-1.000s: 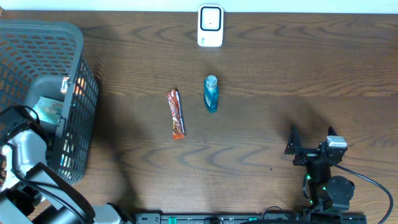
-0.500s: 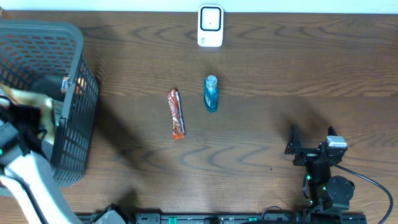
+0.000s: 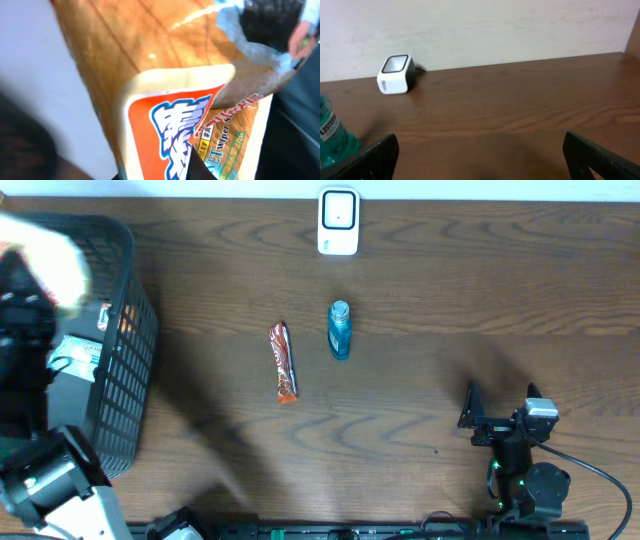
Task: Scan the item barcode
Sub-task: 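Carry the yellow snack bag out and place it right of the bottle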
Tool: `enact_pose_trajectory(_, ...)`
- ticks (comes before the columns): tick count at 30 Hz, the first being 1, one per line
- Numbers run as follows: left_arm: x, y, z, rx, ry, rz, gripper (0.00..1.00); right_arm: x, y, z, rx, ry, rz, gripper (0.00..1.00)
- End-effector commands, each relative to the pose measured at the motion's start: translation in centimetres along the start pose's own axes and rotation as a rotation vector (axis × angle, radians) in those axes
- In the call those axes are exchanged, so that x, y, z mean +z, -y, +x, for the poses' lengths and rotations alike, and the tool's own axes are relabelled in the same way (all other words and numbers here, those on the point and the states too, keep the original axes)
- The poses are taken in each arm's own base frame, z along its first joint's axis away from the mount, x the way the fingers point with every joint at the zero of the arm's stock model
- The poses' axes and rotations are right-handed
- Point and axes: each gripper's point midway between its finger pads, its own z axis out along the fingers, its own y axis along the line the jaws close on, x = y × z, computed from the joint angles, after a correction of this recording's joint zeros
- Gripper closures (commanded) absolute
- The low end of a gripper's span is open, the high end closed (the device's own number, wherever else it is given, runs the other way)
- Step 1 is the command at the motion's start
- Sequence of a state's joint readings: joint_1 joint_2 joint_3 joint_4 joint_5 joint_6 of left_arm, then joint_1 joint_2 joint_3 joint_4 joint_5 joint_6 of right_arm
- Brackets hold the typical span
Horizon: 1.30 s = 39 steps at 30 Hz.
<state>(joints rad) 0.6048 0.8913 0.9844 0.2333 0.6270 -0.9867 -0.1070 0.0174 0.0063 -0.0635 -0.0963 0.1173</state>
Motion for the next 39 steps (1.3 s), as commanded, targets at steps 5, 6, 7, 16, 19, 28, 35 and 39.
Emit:
enact_pose_trajectory(5, -1.7, 12.5, 9.2, 0.078, -0.383, 0.508, 0.92, 0.0, 0.0, 0.1, -0.01, -0.001, -0.001, 0.01)
enact_pose_trajectory(6, -2.0, 13.3, 10.3, 0.089, -0.41, 0.545, 0.92, 0.0, 0.0, 0.1, -0.01, -0.001, -0.001, 0.01)
enact_pose_trajectory(7, -2.2, 14.0, 11.3, 0.096, -0.434, 0.575, 0.92, 0.0, 0.0, 0.1, -0.01, -0.001, -0.001, 0.01)
enact_pose_trajectory(16, -3.2, 17.8, 22.8, 0.09, -0.736, 0.796, 0.92, 0.0, 0.0, 0.1, -0.01, -0.001, -0.001, 0.01)
enact_pose_trajectory(19, -2.5, 16.6, 29.1, 0.05, -0.892, 0.748, 0.92, 0.0, 0.0, 0.1, -0.01, -0.001, -0.001, 0.01)
enact_pose_trajectory(28, -2.6, 10.4, 42.9, 0.219, -1.072, 0.429, 0.93, 0.0, 0.0, 0.1, -0.01, -0.001, -0.001, 0.01)
enact_pose_trajectory(35, -5.9, 5.2, 47.0, 0.576, -1.081, 0.166, 0.92, 0.0, 0.0, 0.1, -0.01, -0.001, -0.001, 0.01)
enact_pose_trajectory(39, -7.3, 2.0, 49.2, 0.705, -1.139, 0.087, 0.92, 0.0, 0.0, 0.1, -0.01, -0.001, -0.001, 0.01)
